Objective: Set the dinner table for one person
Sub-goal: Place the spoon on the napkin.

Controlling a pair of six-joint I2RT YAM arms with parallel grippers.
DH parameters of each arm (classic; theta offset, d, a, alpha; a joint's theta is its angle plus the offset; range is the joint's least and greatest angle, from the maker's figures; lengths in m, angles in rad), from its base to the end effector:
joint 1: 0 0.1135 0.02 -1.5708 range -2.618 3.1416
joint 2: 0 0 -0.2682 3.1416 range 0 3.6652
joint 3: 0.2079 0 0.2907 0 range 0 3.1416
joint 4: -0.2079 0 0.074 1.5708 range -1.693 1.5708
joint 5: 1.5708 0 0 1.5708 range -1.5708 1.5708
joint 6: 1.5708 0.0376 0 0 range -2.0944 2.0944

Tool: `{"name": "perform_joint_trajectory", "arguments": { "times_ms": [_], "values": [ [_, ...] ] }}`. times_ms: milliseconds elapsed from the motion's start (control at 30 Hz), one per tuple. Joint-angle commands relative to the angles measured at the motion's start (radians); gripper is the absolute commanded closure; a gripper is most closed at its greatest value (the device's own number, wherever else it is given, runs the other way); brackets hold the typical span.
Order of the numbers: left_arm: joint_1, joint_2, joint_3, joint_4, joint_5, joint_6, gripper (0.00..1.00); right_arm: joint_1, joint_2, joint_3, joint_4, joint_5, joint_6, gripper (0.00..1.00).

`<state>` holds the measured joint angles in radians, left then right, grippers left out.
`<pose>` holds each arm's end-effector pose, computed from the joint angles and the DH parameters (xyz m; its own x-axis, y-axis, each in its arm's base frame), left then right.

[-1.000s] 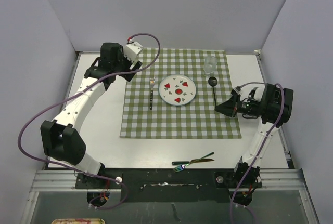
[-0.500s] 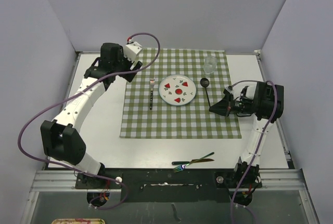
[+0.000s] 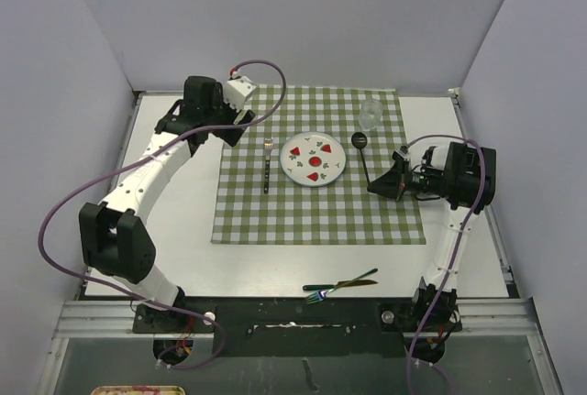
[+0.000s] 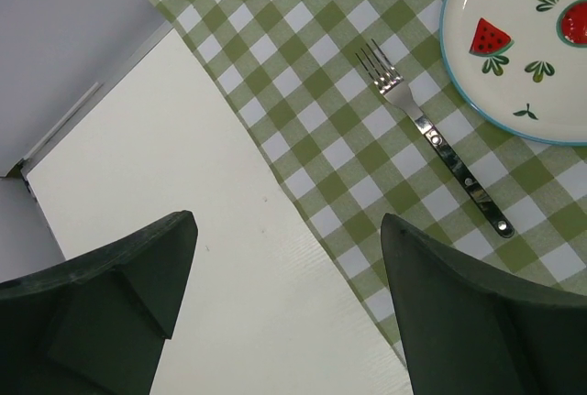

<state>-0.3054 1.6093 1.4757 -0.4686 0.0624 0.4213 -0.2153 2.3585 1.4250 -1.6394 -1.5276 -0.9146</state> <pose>0.3924 -0.1262 0.3399 -0.3502 0.5384 -0.7665 0.5395 0.7849 0.3048 0.3635 -0.0410 0.0691 -0.9799 0.1793 0.0878 0.0905 0.0072 0.9959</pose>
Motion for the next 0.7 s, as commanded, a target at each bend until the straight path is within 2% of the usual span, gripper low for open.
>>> {"name": "perform_joint_trajectory", "arguments": {
  "times_ms": [0,133,167,200,300,333,367,433,500,567,667],
  "values": [
    [-0.007,0.025,0.067,0.022,0.028,-0.014,0.19,0.007,0.007,0.041,-0.039,-0.044,-0.017,1.0],
    [-0.011,0.036,0.072,0.025,0.035,-0.015,0.19,0.005,0.011,0.083,-0.03,-0.008,0.015,1.0],
    [-0.011,0.038,0.071,0.026,0.035,-0.014,0.19,0.005,0.0,0.087,0.008,0.007,0.069,1.0],
    [-0.013,0.04,0.072,0.027,0.038,-0.015,0.19,0.005,-0.028,0.075,0.091,0.04,0.198,1.0],
    [-0.012,0.043,0.068,0.03,0.044,-0.014,0.19,0.005,-0.246,-0.112,0.765,0.294,0.803,1.0],
    [-0.012,0.042,0.066,0.03,0.047,-0.013,0.19,0.003,-0.318,-0.173,0.914,0.311,0.909,1.0],
    [-0.013,0.041,0.062,0.031,0.048,-0.011,0.19,0.005,-0.344,-0.2,0.967,0.289,0.985,1.0],
    [-0.012,0.039,0.055,0.034,0.053,-0.01,0.19,0.03,-0.314,-0.12,0.822,0.27,0.911,1.0],
    [-0.011,0.036,0.046,0.036,0.057,-0.005,0.19,0.045,-0.289,-0.079,0.776,0.258,0.895,1.0],
    [-0.01,0.03,0.039,0.035,0.06,0.0,0.19,0.044,-0.334,-0.112,0.854,0.261,0.955,1.0],
    [-0.003,0.02,0.018,0.039,0.063,0.01,0.19,0.034,-0.462,-0.213,1.095,0.298,1.162,1.0]
  ]
}}
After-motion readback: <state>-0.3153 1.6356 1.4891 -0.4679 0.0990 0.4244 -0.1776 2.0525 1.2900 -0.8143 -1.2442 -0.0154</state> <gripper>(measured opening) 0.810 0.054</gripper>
